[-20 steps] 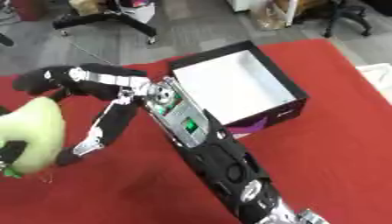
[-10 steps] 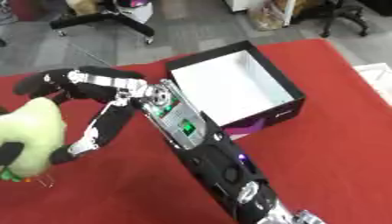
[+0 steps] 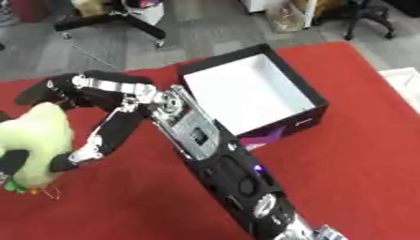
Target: Pick up the objects with one hand, pass them to the other hand, and then place them into the box on the other side of the table.
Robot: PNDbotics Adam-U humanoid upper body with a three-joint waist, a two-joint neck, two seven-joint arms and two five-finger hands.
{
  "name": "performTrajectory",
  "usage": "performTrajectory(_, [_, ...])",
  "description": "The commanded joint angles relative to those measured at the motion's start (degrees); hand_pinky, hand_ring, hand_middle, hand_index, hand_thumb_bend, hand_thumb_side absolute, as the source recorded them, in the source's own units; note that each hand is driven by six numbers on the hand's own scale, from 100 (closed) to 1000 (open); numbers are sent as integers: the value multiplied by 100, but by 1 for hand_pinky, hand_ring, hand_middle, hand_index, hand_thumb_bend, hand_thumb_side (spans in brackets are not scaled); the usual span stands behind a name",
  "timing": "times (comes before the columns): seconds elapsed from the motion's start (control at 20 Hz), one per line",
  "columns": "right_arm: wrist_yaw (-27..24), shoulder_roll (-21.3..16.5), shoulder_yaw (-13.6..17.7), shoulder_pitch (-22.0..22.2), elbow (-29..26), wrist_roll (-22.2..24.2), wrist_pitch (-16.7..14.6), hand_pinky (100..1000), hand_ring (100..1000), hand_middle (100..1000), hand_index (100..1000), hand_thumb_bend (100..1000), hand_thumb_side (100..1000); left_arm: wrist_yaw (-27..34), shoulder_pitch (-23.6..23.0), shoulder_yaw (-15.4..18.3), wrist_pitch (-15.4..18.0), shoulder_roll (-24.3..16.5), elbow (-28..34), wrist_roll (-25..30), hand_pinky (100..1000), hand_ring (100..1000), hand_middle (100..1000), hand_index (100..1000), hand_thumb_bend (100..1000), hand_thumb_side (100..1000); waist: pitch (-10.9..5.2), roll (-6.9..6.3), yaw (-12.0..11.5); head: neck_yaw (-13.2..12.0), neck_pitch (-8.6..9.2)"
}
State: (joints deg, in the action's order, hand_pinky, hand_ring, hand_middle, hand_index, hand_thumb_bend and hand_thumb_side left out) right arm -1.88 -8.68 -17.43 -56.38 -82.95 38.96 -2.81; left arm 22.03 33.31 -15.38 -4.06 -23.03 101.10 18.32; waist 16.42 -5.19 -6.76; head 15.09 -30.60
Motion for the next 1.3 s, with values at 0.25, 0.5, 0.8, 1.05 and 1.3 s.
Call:
performTrajectory(0.25, [-97,36,17,-74,-94,-91,158,869,828,732,685,402,100,173,129,36,-67,14,87,-27,818,360,227,387,276,100,-11,47,-35,9,49])
performTrajectory(0.5, [-93,7,15,-64,-123,-61,178,860,797,659,619,325,100,305,133,42,-101,39,157,-45,820,361,227,387,273,100,-6,46,-46,5,65])
performTrajectory(0.8, [-245,-4,20,-53,-156,-38,236,825,717,531,491,300,100,420,109,55,-144,62,200,-59,854,391,259,426,282,100,4,61,-40,-8,70])
performTrajectory(1.05, [-473,-25,6,-74,-283,-215,496,807,669,469,364,359,100,576,68,88,-143,31,173,-99,896,431,303,481,472,100,-3,68,-31,-38,97])
performTrajectory(1.3, [-573,-47,6,-75,-370,-508,680,800,648,454,328,376,100,797,53,96,-195,18,132,-86,937,473,348,535,719,100,-11,81,-10,-73,123])
